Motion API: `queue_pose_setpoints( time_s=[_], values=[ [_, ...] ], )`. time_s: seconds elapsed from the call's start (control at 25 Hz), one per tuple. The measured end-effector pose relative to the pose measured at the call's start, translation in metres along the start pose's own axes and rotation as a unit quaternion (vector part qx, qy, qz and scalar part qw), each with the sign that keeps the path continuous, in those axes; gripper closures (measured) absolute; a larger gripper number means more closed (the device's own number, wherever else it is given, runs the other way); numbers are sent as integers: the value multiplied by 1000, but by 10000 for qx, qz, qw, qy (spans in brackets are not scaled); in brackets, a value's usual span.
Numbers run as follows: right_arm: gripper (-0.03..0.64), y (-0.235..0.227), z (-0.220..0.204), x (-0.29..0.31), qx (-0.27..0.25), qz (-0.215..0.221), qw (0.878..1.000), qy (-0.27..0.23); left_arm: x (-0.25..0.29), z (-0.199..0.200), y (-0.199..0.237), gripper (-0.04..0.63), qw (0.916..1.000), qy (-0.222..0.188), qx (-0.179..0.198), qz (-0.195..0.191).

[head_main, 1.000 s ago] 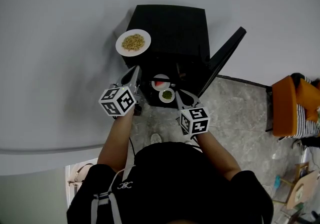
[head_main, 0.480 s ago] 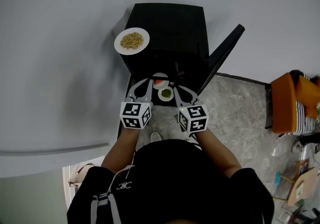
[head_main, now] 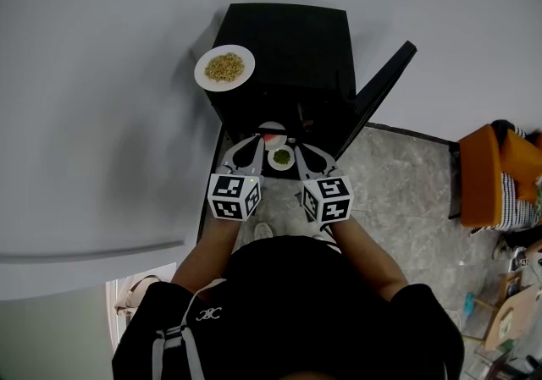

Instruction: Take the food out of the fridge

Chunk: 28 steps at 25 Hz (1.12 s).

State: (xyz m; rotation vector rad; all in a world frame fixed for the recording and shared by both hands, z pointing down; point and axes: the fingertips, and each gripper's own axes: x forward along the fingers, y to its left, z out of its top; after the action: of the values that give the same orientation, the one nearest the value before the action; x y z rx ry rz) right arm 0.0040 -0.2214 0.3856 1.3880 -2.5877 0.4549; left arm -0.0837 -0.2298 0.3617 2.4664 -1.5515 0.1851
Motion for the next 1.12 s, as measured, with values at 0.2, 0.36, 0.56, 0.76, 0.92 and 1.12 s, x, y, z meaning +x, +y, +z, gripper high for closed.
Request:
queue_pose_setpoints(
  time_s=[0.2,0.36,0.56,0.76,0.92,1.12],
  values=[
    [618,1,-2,1,19,15,10000,13,0,-6,-2,597,9999,95,88,-44],
    [618,2,-5,2,36,28,10000,43,-1,-10,-6,596,9998,124,45,-118],
    [618,3,-7,4,61,40,10000,57,-3,-14,-3,595,9998,186,-23,-71],
    [618,3,-11,4,69,63,9999,134,-7,-17,10,595,9993,140,-274,189],
    [618,4,-22,7,151,147,9994,286,-8,-29,20,595,9982,199,-432,361],
    [618,8,-45,3,254,439,9974,515,-13,-48,18,595,9963,232,-521,637]
  ],
)
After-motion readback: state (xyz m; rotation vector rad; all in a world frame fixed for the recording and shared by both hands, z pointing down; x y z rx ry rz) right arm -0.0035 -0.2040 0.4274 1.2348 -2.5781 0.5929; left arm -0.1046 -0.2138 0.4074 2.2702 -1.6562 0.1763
